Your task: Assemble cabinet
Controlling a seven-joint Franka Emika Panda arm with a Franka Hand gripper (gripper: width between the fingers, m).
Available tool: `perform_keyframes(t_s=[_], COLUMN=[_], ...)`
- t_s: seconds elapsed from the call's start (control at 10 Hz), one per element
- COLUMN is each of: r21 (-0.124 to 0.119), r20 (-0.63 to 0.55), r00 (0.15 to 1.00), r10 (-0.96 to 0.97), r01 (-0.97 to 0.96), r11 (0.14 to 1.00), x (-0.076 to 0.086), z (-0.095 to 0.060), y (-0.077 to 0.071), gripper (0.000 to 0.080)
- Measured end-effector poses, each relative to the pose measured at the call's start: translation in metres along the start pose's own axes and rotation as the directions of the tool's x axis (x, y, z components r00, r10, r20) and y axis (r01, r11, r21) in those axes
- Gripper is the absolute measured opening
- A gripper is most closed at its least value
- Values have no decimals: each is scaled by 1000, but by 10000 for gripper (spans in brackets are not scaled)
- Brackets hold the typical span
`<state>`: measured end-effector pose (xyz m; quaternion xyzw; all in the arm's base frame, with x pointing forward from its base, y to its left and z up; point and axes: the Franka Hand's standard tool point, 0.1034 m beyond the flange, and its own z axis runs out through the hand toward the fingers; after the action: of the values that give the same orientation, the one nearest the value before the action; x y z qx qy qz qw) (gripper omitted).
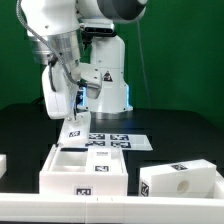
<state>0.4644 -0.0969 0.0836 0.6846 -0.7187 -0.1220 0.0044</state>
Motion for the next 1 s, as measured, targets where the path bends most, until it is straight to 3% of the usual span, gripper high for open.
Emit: perform_keyframes(t_s=[1.0], r21=[5], r20=[-7], r00=[1000], r10=[-8], r01=[8], r11=[1000], x=[2], z=[-2], y=[-5], gripper=[64])
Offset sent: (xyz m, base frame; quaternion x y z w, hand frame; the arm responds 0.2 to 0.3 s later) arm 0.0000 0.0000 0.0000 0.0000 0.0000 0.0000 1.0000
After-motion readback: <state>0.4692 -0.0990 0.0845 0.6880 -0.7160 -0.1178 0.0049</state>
